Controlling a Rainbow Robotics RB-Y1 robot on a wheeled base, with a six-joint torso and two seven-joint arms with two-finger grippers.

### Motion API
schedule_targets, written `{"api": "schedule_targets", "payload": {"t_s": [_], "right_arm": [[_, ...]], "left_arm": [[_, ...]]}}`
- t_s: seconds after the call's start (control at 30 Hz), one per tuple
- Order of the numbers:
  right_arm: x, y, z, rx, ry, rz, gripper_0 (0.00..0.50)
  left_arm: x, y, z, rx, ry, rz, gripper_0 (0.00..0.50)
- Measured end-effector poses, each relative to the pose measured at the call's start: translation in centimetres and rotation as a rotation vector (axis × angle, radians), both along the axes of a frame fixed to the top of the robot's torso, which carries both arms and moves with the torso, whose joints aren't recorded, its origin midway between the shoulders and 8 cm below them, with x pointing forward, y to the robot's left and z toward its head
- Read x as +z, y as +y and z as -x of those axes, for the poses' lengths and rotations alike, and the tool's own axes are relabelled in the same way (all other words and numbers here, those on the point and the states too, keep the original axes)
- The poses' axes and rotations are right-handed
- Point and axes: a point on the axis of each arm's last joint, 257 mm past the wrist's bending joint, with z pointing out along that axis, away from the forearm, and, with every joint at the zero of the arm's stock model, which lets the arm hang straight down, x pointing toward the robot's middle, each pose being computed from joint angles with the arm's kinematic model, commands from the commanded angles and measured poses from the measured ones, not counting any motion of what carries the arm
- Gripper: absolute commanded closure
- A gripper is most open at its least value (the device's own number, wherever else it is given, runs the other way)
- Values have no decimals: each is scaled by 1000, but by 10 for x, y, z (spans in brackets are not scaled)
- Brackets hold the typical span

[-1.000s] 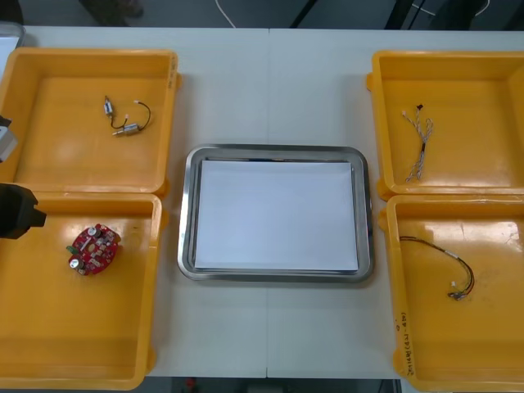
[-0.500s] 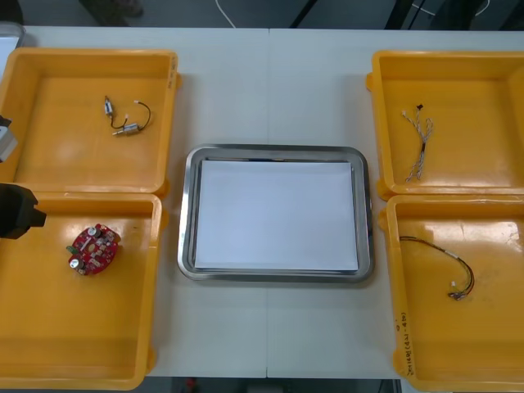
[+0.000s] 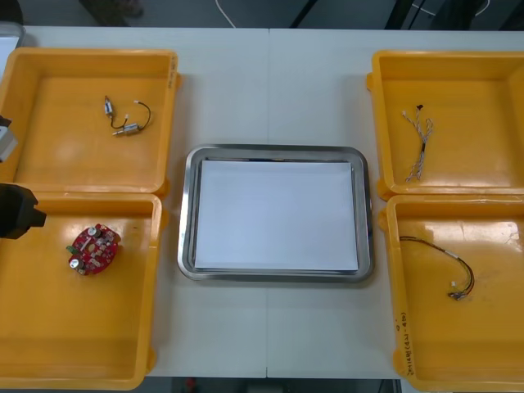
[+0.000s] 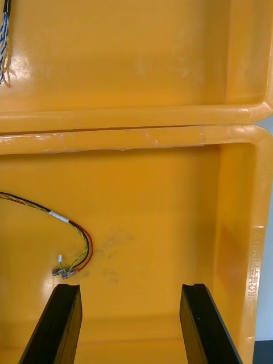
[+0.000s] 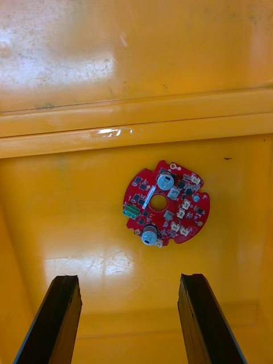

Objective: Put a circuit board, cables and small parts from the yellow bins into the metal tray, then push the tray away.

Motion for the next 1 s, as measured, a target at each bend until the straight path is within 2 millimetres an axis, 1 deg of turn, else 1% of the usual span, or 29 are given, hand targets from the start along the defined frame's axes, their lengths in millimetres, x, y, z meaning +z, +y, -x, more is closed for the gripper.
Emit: {"api": "schedule_targets", "payload": {"t_s": [1.0], "right_arm": [[0, 0, 0, 0, 0, 0, 0]], "left_arm": [[0, 0, 0, 0, 0, 0, 0]]}}
